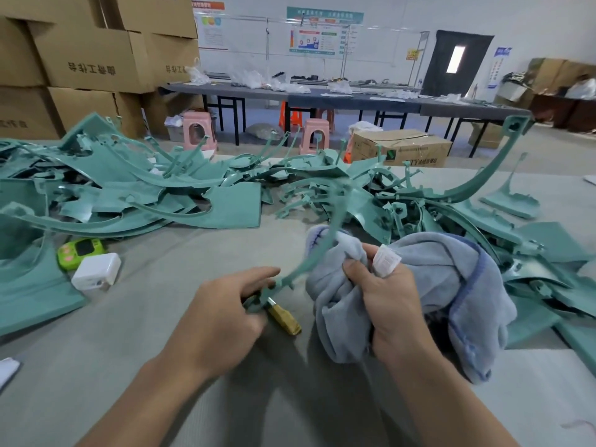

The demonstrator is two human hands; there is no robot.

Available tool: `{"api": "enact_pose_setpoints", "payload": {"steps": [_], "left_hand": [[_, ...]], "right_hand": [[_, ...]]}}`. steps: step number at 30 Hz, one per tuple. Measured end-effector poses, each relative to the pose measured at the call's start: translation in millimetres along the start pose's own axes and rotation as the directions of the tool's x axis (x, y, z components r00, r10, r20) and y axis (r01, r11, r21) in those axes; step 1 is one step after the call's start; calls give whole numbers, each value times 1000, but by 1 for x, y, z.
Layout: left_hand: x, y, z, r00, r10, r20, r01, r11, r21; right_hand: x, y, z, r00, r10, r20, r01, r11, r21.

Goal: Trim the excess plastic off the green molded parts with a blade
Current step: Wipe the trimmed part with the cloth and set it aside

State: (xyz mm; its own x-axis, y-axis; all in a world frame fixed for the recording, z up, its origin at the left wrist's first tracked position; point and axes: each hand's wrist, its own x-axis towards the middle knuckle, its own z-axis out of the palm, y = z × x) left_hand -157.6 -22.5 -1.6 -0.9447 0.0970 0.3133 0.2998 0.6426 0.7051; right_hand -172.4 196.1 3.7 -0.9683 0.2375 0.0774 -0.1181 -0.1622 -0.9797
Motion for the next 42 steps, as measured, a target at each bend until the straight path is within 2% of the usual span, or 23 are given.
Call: {"api": "enact_pose_setpoints", "payload": {"steps": [2, 4, 5, 7, 9, 11, 12, 14, 17, 19, 20, 22, 23, 27, 28, 29, 30, 33, 34, 35, 39, 40, 42], "left_hand": [[1, 3, -2, 970, -26, -241, 6, 996, -85], [2, 10, -6, 936, -116, -332, 14, 956, -293], [3, 12, -8, 936, -167, -311, 27, 913, -407], [5, 13, -6, 954, -259, -152, 110, 773, -625], [7, 12, 1, 943, -332, 16, 223, 594, -773], [9, 9, 8, 913, -384, 138, 312, 441, -841], [10, 7, 11, 901, -395, 178, 339, 387, -858], [11, 4, 16, 887, -408, 217, 361, 316, -878], [12, 1, 18, 868, -444, 221, 350, 231, -908], [12, -3, 17, 857, -474, 203, 341, 226, -913], [13, -5, 15, 851, -483, 207, 351, 231, -907], [16, -5, 13, 832, -495, 250, 367, 153, -917], [17, -5, 13, 817, -518, 254, 369, 129, -920], [14, -3, 23, 768, -622, 155, 338, 187, -922], [12, -2, 25, 763, -632, 137, 328, 195, -924], [11, -1, 26, 753, -646, 123, 318, 195, -928], [10, -2, 24, 737, -666, 111, 311, 189, -931], [13, -6, 13, 675, -720, 162, 336, 104, -936], [14, -7, 9, 663, -722, 197, 346, 62, -936], [15, -7, 7, 659, -721, 215, 347, 38, -937], [17, -5, 13, 677, -725, 129, 303, 114, -946], [16, -5, 14, 676, -730, 100, 291, 140, -946], [16, -7, 12, 656, -751, 74, 280, 151, -948]], "right_hand": [[-1, -2, 0, 997, -62, -44, 62, 998, -11], [-5, -5, 3, 976, -215, -40, 210, 972, -106], [-8, -7, 6, 948, -318, -10, 310, 932, -187], [-16, -8, 12, 883, -463, 77, 460, 821, -338], [-23, -5, 19, 847, -496, 190, 521, 709, -476], [-30, 0, 28, 809, -492, 321, 573, 541, -615], [-32, 2, 32, 804, -467, 367, 585, 515, -626], [-33, 4, 38, 830, -360, 425, 557, 554, -619], [-37, 7, 46, 827, -255, 501, 554, 512, -656], [-48, 6, 57, 745, -268, 611, 656, 457, -601], [-55, 8, 63, 669, -288, 686, 736, 389, -554], [-61, 12, 67, 527, -296, 797, 844, 294, -448], [-57, 13, 65, 529, -271, 805, 843, 281, -459], [-30, 10, 48, 763, -236, 601, 644, 219, -733], [-24, 10, 47, 796, -218, 565, 604, 226, -764], [-24, 11, 46, 801, -179, 571, 598, 253, -760], [-28, 11, 49, 770, -148, 620, 633, 299, -714], [-51, 17, 59, 527, -75, 847, 810, 348, -472], [-54, 19, 60, 478, -74, 875, 835, 347, -427], [-49, 20, 58, 481, -82, 873, 838, 336, -430], [-24, 16, 50, 737, -141, 661, 674, 214, -707], [-24, 18, 50, 755, -137, 641, 655, 223, -722], [-35, 23, 53, 701, -92, 708, 699, 288, -655]]}}
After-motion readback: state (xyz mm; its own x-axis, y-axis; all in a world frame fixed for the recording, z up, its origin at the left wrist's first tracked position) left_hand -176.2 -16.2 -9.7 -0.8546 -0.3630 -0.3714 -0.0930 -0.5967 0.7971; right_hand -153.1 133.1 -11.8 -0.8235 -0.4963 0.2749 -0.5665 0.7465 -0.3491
